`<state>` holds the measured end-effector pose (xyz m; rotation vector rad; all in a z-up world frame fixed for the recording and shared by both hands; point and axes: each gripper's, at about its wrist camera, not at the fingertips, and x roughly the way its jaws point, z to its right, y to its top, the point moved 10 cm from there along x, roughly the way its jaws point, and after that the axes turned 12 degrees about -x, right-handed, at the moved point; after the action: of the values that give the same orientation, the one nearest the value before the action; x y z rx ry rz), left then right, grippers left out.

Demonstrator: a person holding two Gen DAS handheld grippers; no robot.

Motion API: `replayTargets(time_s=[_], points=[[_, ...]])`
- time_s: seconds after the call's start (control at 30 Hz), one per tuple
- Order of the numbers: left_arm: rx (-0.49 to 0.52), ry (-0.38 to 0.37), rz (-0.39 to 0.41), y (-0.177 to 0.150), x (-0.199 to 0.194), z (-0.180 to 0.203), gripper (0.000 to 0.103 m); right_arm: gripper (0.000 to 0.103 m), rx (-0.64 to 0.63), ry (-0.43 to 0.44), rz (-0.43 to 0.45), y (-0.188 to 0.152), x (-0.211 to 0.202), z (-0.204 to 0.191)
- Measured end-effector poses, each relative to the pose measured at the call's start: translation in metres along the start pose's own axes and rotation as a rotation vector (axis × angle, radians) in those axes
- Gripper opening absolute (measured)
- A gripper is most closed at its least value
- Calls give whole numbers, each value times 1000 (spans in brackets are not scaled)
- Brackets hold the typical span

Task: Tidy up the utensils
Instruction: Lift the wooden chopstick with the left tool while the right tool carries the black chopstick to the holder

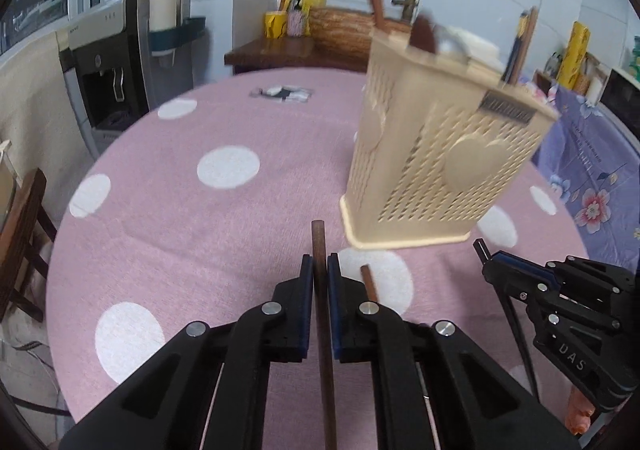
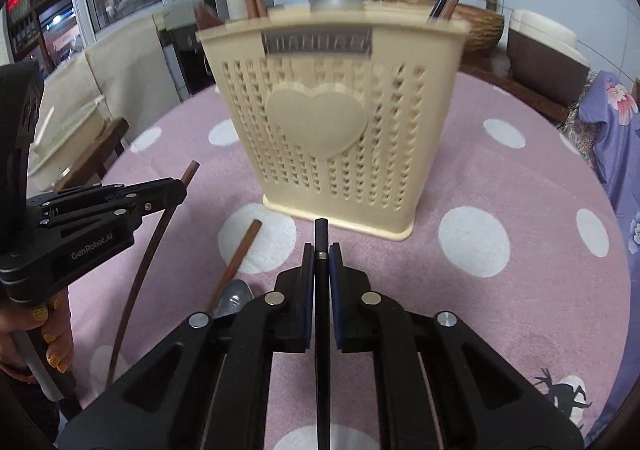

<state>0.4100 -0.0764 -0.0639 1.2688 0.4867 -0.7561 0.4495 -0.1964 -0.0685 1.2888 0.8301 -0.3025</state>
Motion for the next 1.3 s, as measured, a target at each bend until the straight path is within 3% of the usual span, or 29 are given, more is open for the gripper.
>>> replayTargets(time_s=[0.3, 0.5, 0.9, 1.3], points=[[29, -99, 195, 48, -90, 19, 8, 8, 48, -34, 201, 37, -105, 23], [45, -108, 275, 66, -120, 22, 8, 8, 44, -70, 286, 52, -157, 30], [53, -117, 282, 72, -121, 26, 8, 8, 22, -90, 307, 61, -171, 29], [73, -179, 299, 89, -140, 45, 8, 8, 37, -33, 320, 81, -178, 28]])
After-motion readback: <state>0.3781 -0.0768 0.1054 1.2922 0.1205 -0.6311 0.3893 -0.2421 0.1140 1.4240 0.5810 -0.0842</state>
